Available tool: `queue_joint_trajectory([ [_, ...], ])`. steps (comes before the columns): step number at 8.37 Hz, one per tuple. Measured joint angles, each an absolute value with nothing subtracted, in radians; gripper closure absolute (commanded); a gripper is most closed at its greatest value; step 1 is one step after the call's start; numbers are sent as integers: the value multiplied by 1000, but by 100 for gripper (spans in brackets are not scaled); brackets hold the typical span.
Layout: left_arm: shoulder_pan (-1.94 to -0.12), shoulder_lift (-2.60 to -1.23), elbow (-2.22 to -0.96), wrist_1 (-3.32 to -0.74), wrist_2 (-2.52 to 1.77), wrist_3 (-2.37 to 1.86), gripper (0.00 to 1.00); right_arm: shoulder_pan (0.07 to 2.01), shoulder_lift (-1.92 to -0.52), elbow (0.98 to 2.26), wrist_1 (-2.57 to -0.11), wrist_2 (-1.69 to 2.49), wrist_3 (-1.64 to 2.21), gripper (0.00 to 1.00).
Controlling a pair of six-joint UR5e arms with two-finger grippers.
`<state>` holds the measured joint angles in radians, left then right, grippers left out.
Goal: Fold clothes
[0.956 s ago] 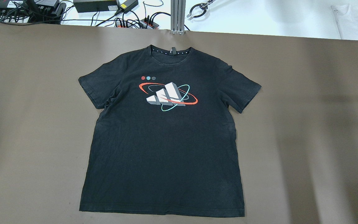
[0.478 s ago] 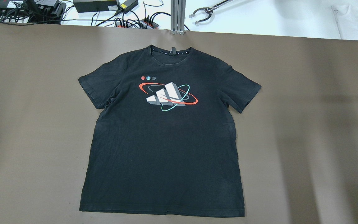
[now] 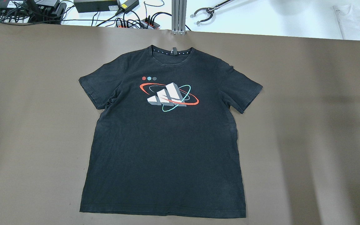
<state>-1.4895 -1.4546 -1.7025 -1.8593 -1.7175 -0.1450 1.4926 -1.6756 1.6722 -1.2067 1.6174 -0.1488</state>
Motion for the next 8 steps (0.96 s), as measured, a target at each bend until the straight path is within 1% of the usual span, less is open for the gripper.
queue_joint_trajectory([
  [5,-1488,-1464,-1725,-1861,-1745,-149,0,1491,-1670,1735,-1208,1664,-144,6],
  [8,-1488,-1487,-1697,-1927,-1780,-148,0,1492,-1666,1745,-1206,1729,-97,6],
])
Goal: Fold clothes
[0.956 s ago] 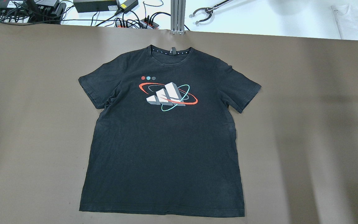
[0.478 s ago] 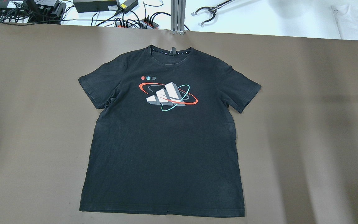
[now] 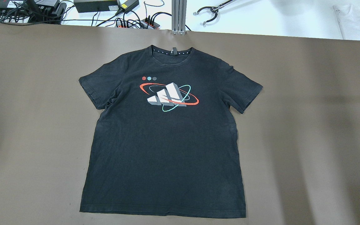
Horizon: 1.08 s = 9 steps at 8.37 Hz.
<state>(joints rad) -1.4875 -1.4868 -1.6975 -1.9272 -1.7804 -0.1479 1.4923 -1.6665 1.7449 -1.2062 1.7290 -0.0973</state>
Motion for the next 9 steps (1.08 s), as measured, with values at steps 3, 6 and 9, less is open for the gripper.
queue_joint_trajectory([
  [3,-1484,-1532,-1682,-1982,-1803,-147,0,1489,-1668,1745,-1179,1737,-84,6],
  [6,-1428,-1613,-1660,-1990,-1850,-124,0,1458,-1621,1736,-1161,1737,-78,6],
  [9,-1341,-1742,-1556,-1992,-1896,-129,0,1344,-1494,1655,-1162,1748,67,6],
])
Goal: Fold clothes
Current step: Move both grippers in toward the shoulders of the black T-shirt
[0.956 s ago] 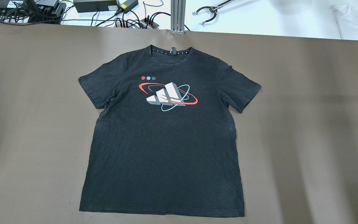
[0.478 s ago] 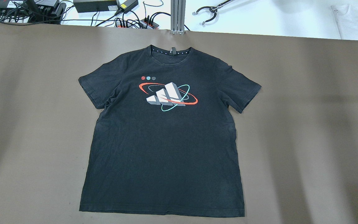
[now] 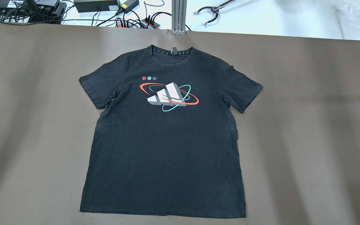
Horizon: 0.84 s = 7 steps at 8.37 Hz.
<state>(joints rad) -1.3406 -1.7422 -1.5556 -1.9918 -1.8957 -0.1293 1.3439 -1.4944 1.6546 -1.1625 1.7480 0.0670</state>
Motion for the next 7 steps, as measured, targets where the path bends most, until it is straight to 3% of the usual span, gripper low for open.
queue_joint_trajectory([
  [3,-1247,-1912,-1408,-1997,-1982,-237,0,1154,-1309,1511,-1157,1755,329,6],
  [7,-1103,-2052,-1230,-2152,-2018,-476,0,1025,-1214,1476,-1151,1762,523,6],
])
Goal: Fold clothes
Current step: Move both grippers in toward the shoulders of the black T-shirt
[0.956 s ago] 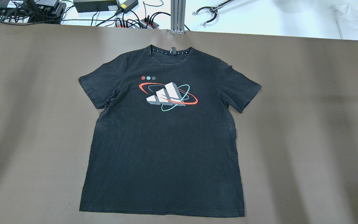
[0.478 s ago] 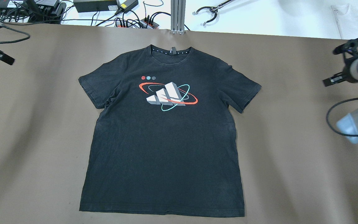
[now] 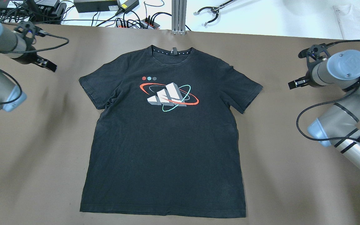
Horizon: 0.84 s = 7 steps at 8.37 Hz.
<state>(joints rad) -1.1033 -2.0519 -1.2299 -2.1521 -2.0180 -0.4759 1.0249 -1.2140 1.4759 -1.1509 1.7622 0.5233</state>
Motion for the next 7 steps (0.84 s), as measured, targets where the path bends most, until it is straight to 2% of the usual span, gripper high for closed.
queue_joint_trajectory([
  [2,-1039,-2104,-1160,-2227,-2019,-594,0,1006,-1210,1476,-1133,1763,536,6],
  [3,-1018,-2124,-1139,-2247,-2019,-633,5,999,-1210,1475,-1126,1763,538,6],
  [5,-1000,-2146,-1110,-2266,-2019,-664,32,990,-1211,1475,-1122,1762,538,6],
  [7,-989,-2162,-1089,-2275,-2019,-669,35,986,-1212,1473,-1121,1761,538,6],
])
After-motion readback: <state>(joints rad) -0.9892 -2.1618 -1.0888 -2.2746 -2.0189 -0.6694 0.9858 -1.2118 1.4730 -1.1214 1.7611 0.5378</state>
